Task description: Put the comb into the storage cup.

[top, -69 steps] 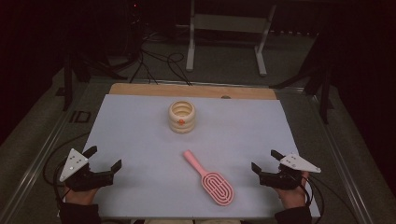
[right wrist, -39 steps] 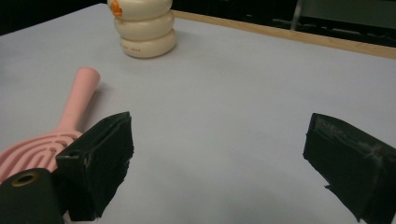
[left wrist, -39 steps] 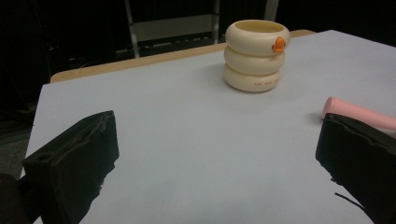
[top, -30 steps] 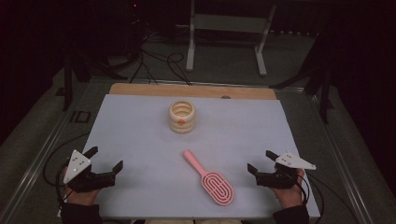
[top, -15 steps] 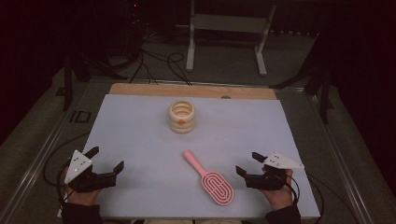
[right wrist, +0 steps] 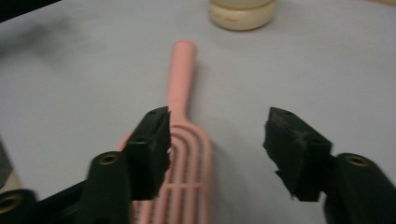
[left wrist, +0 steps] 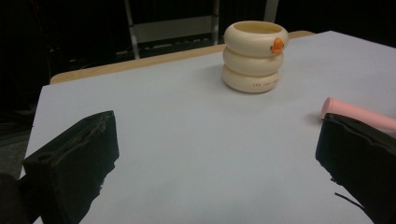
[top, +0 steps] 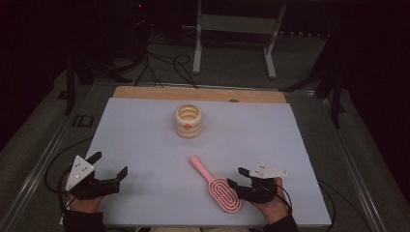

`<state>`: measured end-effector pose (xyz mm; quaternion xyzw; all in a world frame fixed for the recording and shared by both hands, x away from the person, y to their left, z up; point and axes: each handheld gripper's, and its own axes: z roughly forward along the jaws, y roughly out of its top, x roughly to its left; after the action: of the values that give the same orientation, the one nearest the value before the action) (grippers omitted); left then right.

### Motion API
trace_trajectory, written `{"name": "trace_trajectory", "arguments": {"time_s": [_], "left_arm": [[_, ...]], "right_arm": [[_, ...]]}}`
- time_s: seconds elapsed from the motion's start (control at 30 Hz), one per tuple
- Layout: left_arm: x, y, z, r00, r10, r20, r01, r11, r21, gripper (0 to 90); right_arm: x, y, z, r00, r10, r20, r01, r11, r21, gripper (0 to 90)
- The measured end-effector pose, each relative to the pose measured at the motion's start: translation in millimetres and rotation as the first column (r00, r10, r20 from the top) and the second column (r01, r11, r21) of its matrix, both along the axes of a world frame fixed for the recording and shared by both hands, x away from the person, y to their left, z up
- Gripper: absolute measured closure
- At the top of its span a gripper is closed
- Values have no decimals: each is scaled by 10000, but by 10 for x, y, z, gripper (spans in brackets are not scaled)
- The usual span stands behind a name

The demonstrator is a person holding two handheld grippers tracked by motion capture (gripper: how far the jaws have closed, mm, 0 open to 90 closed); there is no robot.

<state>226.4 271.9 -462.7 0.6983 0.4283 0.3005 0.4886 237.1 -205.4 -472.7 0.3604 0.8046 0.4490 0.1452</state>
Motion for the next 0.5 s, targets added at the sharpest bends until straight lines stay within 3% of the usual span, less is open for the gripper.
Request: {"name": "trace_trajectory", "arguments": {"time_s": [0.1,0.17,0.2,0.3,0.4,0.43,0.5], "left_arm": [[0,-1,-2,10000,7,-1,-7,10000,21,3],[3,-5,-7,10000,-17,-27,17,10000,58,3],[5,-9,-10,10000,-31,-22,31,10000,70,3],[8,-17,-13,10000,-38,-43,38,9999,117,3],[10,-23,-20,10000,-50,-69,51,9999,136,3],[9,-24,-20,10000,-55,-68,56,9999,130,3],[9,-27,-18,10000,-56,-60,57,9999,128,4]], "right_arm": [[-44,93,-12,9986,519,23,-519,9986,-60,532],[-63,119,-12,9983,576,109,-575,9983,-122,567],[-103,180,-15,9953,907,340,-899,9957,-240,706],[-164,274,-21,9906,1284,471,-1258,9906,-537,896],[-195,329,-32,9851,1661,453,-1628,9842,-691,900],[-239,400,-49,9771,2096,360,-2058,9746,-883,900],[-277,459,-60,9691,2458,191,-2431,9655,-934,900]]}}
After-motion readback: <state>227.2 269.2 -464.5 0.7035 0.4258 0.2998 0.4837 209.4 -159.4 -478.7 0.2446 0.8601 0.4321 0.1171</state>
